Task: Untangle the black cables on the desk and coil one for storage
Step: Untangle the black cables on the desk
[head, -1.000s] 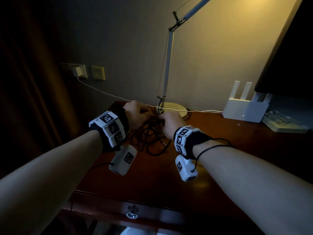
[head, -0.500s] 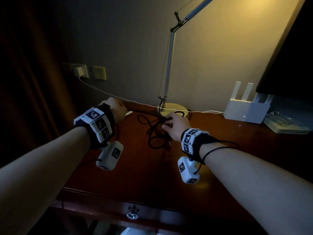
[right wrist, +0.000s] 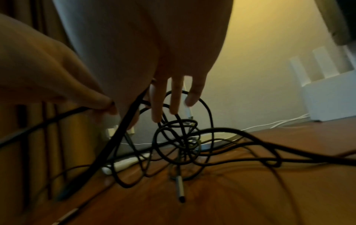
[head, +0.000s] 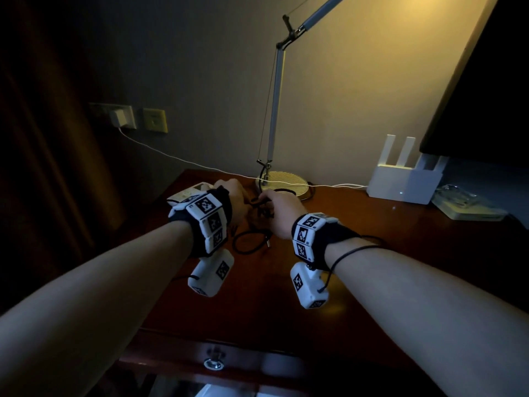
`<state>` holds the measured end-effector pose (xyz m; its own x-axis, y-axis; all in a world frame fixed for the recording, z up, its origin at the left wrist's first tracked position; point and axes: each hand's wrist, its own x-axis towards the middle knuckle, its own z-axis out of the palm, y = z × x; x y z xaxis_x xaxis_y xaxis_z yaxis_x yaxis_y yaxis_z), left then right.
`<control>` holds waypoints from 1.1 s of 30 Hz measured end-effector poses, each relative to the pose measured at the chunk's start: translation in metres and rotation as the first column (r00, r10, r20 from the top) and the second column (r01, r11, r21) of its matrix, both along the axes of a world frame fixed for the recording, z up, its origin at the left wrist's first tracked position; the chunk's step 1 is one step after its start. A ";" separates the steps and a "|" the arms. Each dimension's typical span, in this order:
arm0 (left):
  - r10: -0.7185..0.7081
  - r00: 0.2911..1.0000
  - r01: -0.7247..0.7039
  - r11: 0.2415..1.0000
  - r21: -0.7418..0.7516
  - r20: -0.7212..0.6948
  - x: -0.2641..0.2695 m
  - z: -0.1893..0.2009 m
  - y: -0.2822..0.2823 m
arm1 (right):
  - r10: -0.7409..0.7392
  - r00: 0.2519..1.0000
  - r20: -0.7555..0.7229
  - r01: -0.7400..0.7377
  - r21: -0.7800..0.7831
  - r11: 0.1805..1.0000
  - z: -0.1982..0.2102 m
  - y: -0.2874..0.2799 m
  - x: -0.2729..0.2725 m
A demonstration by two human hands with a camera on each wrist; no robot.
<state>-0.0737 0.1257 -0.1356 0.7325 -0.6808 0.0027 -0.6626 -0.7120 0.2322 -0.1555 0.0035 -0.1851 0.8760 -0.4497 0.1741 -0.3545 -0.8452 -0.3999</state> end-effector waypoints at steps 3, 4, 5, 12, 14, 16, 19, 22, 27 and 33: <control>0.002 0.994 -0.008 0.999 -0.052 -0.111 0.012 0.002 0.009 | -0.078 0.996 -0.041 0.077 -0.035 0.996 -0.005 -0.015 -0.010; -0.006 0.990 -0.002 0.998 -0.058 -0.141 0.016 0.004 0.016 | -0.120 0.990 -0.077 0.116 -0.055 0.992 -0.007 -0.020 -0.012; -0.006 0.989 -0.005 0.998 -0.069 -0.149 0.020 0.007 0.022 | -0.157 0.981 -0.110 0.149 -0.080 0.986 -0.008 -0.023 -0.015; 0.028 0.987 -0.063 0.974 -0.218 -0.159 0.032 0.013 0.037 | -0.225 0.959 -0.175 0.181 -0.234 0.955 0.002 -0.016 -0.012; -0.002 0.988 -0.037 0.970 -0.241 -0.157 0.030 0.013 0.033 | -0.230 0.961 -0.154 0.175 -0.303 0.937 0.004 -0.011 -0.012; -0.036 0.988 -0.001 0.971 -0.239 -0.150 0.026 0.015 0.028 | -0.211 0.972 -0.105 0.167 -0.330 0.929 0.005 -0.006 -0.013; -0.064 0.991 0.037 0.973 -0.226 -0.115 0.021 0.019 0.024 | -0.165 0.982 -0.094 0.140 -0.230 0.963 0.009 -0.006 -0.012; -0.048 0.997 0.041 0.992 -0.120 -0.058 0.012 0.020 0.020 | -0.169 0.982 -0.086 0.158 -0.122 0.980 0.011 -0.009 -0.007; -0.110 0.994 0.110 0.994 -0.002 -0.006 -0.007 0.015 0.002 | -0.175 0.971 -0.161 0.146 -0.176 0.974 0.010 0.000 0.000; -0.157 0.986 0.150 0.979 0.139 0.047 -0.027 0.011 -0.011 | -0.143 0.976 -0.164 0.110 -0.192 0.975 0.007 0.001 0.001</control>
<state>-0.1009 0.1147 -0.1243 0.6205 -0.7821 -0.0575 -0.7759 -0.6229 0.0998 -0.1548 0.0041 -0.1784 0.8380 -0.5343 0.1106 -0.5143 -0.8412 -0.1667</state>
